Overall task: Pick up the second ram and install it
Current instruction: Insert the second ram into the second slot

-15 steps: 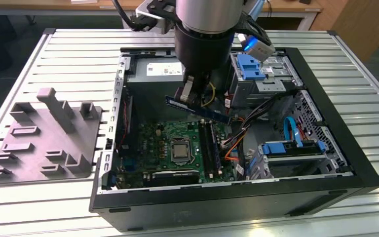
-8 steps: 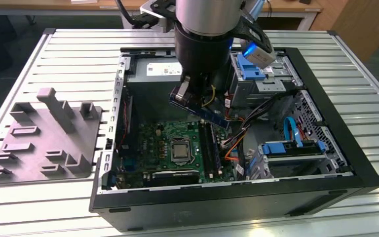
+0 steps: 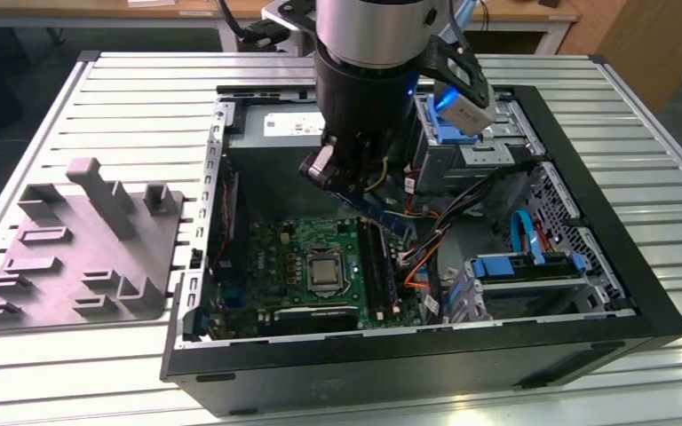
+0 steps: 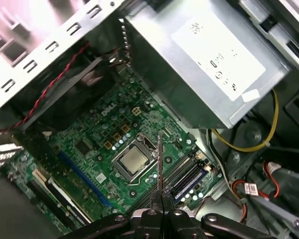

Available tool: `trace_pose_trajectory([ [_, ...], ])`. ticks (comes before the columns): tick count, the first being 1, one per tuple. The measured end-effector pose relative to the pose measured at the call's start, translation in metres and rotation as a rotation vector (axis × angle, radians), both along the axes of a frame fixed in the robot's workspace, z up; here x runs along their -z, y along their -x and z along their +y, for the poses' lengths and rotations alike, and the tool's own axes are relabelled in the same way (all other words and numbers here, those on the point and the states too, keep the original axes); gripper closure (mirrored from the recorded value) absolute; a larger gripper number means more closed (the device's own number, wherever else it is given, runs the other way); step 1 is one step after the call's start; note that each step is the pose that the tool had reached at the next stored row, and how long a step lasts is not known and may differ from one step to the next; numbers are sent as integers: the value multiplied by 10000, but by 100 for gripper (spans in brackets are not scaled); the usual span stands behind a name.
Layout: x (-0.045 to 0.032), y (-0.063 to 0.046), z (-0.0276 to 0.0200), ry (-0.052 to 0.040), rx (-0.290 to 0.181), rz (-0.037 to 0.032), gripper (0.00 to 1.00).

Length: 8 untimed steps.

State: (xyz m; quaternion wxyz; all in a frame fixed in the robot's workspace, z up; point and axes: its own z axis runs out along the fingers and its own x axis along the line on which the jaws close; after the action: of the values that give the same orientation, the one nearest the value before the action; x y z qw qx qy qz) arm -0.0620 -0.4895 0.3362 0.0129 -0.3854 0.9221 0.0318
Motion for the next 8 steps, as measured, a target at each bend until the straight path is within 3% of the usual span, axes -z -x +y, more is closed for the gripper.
trace_pose_trajectory([
  [8, 31, 0, 0, 0, 1470, 1, 89],
])
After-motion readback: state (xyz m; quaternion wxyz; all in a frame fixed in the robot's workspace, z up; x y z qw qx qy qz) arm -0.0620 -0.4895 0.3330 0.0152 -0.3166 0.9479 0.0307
